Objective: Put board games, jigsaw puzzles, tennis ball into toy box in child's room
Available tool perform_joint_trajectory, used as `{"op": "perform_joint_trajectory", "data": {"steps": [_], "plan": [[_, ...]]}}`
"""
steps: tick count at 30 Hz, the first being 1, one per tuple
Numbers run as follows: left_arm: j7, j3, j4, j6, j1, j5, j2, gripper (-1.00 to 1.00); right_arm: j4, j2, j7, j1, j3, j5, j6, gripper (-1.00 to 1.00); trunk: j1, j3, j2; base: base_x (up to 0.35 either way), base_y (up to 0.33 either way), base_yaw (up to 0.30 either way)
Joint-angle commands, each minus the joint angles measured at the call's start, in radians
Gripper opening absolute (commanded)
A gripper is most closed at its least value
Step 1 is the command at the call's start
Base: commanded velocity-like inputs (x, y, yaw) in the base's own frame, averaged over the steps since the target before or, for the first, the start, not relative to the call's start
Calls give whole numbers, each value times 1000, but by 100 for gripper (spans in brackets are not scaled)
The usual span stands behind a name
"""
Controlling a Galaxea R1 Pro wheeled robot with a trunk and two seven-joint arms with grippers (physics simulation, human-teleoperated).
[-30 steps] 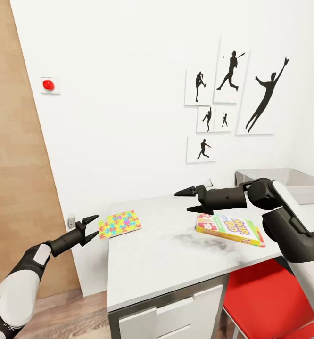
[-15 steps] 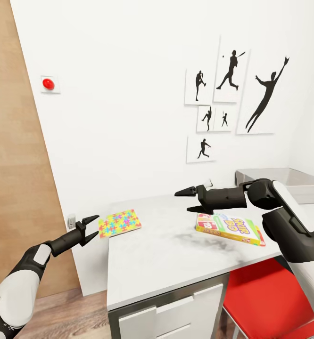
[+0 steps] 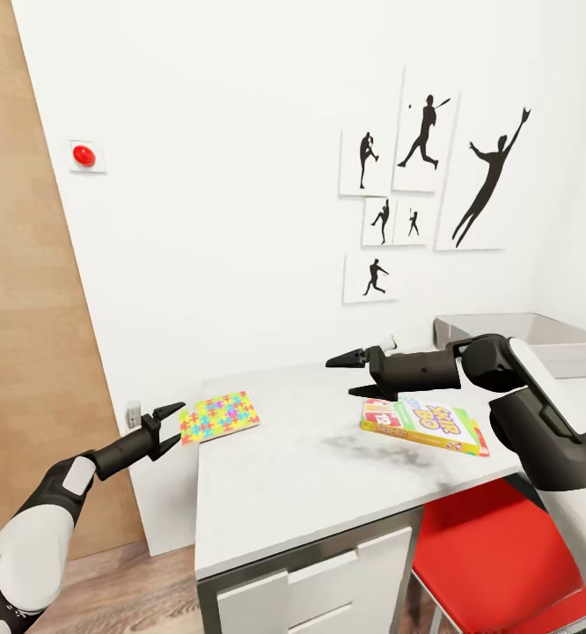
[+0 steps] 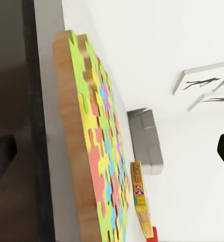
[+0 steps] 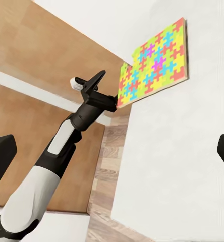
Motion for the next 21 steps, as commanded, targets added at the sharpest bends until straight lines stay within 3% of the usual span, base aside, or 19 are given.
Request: {"op": "perform_joint_trajectory", "data": {"steps": [1, 21], "plan": [[-3, 4, 0, 4, -1, -3, 0, 100, 0, 0, -11, -1, 1, -10, 0, 100, 0, 0, -1, 0, 0, -156], [-2, 5, 0, 4, -1, -2, -1, 100, 0, 0, -10, -1, 1, -10, 0, 100, 0, 4, -1, 0, 0, -31]]}}
